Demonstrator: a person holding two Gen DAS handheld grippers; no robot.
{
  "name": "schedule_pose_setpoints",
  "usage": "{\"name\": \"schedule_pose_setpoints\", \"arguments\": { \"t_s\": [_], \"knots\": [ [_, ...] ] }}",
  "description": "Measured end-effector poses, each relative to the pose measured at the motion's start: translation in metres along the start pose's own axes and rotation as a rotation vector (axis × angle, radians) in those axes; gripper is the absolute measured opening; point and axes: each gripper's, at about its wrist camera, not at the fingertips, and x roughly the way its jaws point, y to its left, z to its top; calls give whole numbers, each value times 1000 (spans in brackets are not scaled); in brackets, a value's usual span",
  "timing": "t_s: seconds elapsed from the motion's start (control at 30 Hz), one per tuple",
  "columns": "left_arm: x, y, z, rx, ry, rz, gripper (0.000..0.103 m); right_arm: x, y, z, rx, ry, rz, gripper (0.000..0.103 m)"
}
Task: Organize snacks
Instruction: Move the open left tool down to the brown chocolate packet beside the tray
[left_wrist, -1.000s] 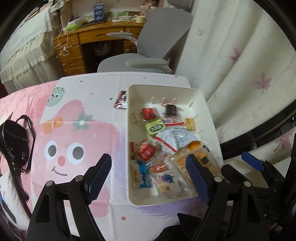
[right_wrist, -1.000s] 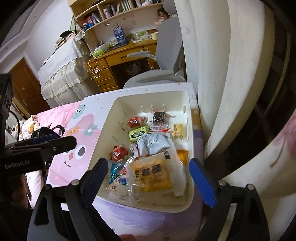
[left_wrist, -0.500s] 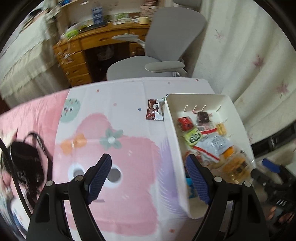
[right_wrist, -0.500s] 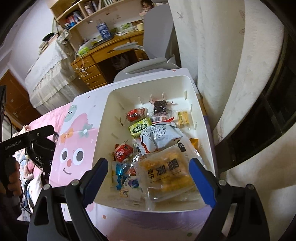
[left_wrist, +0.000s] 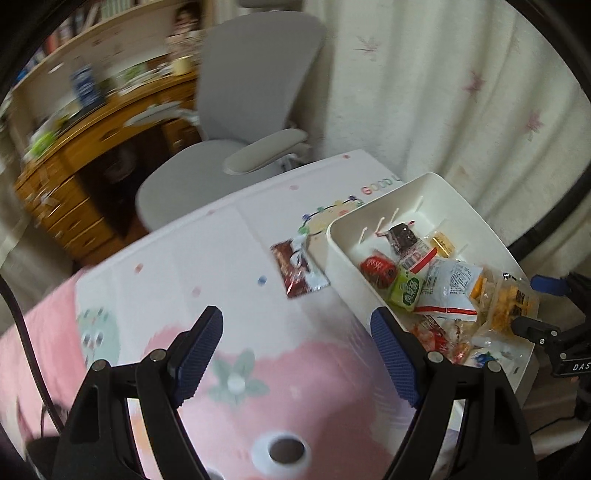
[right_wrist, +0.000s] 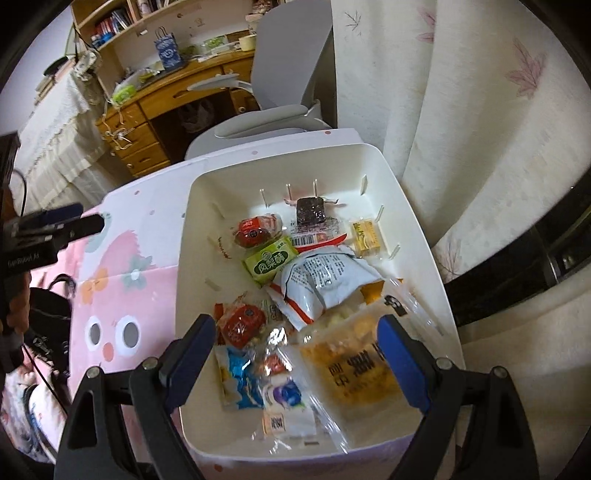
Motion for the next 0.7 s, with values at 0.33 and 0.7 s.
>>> {"name": "schedule_pose_setpoints", "arguments": {
  "t_s": [0.33,0.7],
  "knots": [
    [72,24,26,216,-31,-200,71,32,30,17,-42,46,-124,90],
    [139,29,33,380,-20,-304,71,72,36,36,-57,107,-287,90]
  ]
}}
